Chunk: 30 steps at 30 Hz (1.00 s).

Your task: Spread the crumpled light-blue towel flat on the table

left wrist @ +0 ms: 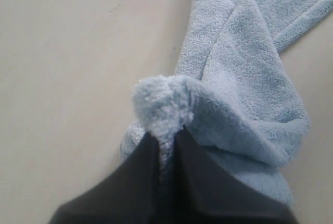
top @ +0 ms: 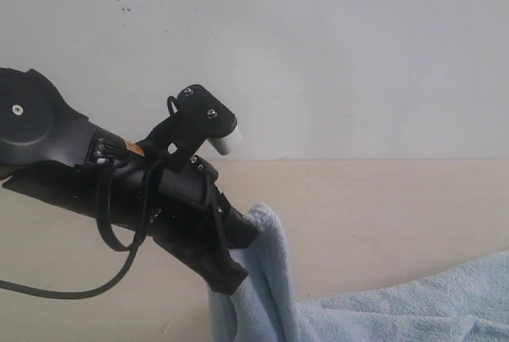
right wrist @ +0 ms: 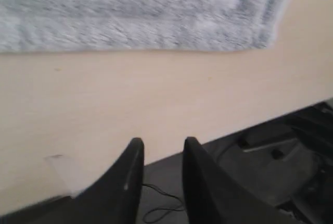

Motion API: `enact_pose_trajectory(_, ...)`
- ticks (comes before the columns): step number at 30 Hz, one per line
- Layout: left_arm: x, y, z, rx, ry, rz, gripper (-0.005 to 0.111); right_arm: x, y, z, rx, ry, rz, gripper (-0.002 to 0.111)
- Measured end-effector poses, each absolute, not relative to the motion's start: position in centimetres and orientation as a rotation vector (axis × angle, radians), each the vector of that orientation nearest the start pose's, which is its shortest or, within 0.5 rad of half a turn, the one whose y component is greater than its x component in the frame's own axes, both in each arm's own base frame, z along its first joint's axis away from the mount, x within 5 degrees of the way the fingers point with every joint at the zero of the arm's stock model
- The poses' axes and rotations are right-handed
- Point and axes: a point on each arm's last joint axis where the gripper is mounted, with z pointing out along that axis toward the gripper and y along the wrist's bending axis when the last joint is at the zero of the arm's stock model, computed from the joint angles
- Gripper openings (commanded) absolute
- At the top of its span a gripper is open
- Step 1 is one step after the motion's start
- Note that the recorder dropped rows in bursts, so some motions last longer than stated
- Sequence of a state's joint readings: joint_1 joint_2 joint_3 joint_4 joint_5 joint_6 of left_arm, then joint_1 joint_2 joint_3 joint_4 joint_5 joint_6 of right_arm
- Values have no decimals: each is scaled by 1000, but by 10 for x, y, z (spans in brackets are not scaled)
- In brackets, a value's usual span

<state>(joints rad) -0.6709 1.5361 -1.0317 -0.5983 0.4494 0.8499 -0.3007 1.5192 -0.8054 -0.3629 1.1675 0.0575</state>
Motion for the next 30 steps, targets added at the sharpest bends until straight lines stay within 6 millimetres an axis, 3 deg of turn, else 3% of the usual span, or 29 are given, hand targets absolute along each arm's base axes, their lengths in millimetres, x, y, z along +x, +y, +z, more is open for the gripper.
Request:
enact_pose_trajectory(3, 243, -221, 265, 1215, 2044, -471, 4, 200, -98, 189, 312, 3338, -581, 71)
enact_pose_trajectory(7, 243, -221, 265, 1215, 2044, -471, 4, 203, -101, 188, 447, 3246, -645, 70)
enact_pose_trajectory(12, 241, -221, 264, 1229, 2054, -480, 4, 199, -113, 186, 662, 3086, -854, 70)
enact_pose_trajectory(16, 241, -221, 264, 1231, 2055, -481, 4, 200, -119, 176, 869, 3002, -664, 70)
enact_pose_trajectory(23, 241, -221, 264, 1232, 2057, -482, 4, 186, -153, 153, 1340, 2857, -297, 70)
enact_pose_trajectory(30, 242, -221, 264, 1225, 2053, -480, 4, 181, -174, 147, 1490, 2668, -112, 70)
